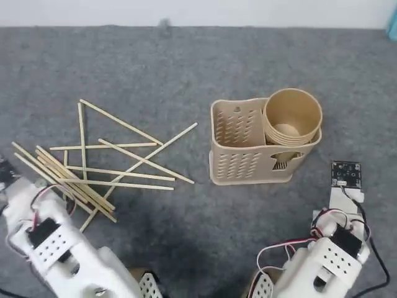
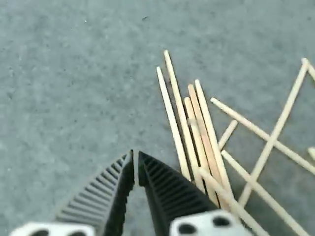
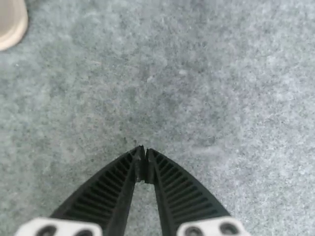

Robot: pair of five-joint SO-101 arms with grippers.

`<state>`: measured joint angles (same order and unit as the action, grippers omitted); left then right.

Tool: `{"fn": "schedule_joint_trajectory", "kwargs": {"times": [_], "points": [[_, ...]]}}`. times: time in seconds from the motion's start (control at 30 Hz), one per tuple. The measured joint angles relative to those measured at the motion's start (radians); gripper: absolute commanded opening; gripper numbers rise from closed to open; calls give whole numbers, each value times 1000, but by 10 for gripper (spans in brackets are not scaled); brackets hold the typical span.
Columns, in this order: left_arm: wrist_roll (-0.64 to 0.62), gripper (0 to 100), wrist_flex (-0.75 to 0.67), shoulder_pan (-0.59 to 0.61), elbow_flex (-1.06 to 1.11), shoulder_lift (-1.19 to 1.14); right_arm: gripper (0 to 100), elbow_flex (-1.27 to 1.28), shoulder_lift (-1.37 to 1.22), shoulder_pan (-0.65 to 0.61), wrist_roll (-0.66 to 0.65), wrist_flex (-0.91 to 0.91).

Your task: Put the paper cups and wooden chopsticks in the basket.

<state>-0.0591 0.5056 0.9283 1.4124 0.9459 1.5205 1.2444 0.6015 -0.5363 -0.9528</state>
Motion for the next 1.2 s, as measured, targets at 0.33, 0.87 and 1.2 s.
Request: {"fn": "schedule_joint_trajectory", "kwargs": {"times": [0.33, 0.87, 1.2], "points": [[-98, 110, 252, -9, -258, 0, 8, 0, 0, 0, 0, 0], [-233, 111, 299, -9, -815, -689, 8, 0, 0, 0, 0, 0], [-241, 110, 379, -38, -1263, -1208, 8, 0, 0, 0, 0, 0]]}}
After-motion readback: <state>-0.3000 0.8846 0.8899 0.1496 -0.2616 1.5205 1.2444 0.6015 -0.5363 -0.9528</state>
